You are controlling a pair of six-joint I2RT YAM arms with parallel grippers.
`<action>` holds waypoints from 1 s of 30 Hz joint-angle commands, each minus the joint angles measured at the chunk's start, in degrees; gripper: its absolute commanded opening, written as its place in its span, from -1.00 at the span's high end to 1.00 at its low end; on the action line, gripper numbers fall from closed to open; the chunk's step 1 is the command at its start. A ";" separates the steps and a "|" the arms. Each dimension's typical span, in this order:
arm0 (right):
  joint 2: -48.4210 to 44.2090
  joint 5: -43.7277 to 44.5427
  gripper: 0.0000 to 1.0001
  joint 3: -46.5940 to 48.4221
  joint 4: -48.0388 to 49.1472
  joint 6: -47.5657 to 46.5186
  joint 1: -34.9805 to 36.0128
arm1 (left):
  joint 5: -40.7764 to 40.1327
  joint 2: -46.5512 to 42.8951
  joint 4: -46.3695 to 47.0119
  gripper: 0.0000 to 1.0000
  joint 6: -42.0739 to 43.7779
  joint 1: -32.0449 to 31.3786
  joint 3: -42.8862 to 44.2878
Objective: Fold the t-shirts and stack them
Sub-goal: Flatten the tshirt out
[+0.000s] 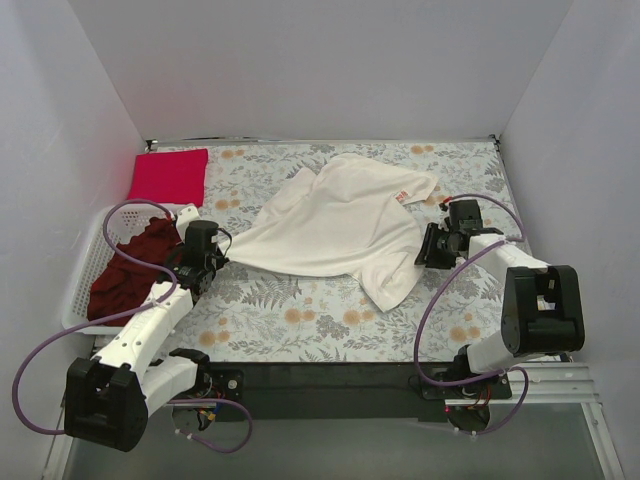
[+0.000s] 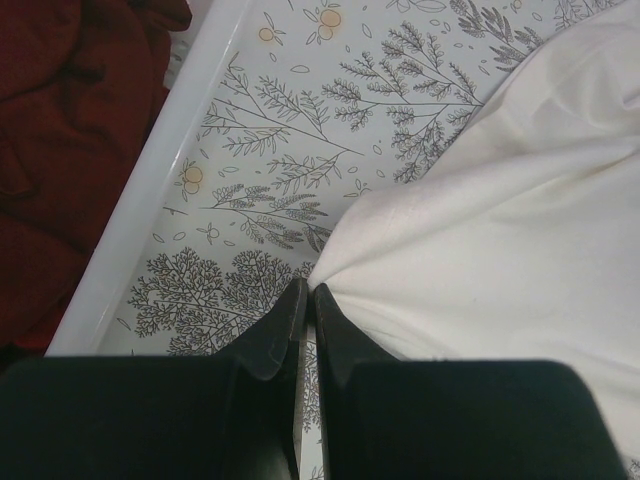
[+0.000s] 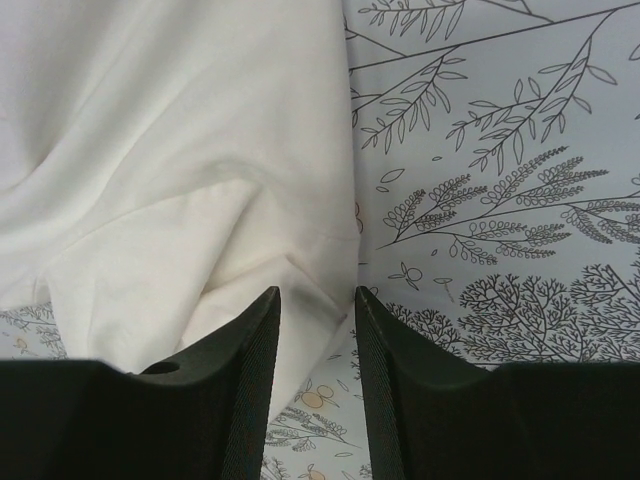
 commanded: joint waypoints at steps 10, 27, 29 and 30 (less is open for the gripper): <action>-6.37 -1.93 0.97 -2.91 -2.29 -0.44 -0.14 | -0.71 -1.61 0.76 1.00 0.40 0.33 1.25; -36.09 -11.24 0.49 -13.81 -29.81 3.68 -0.23 | -2.03 -1.70 0.23 1.00 0.75 0.42 1.52; -38.20 -13.43 0.49 -14.77 -29.98 4.30 -0.23 | -1.85 -1.87 0.23 1.00 0.75 0.42 1.52; -38.91 -14.40 0.49 -15.56 -30.07 4.65 -0.14 | -1.77 -1.79 0.23 1.00 0.67 0.42 1.52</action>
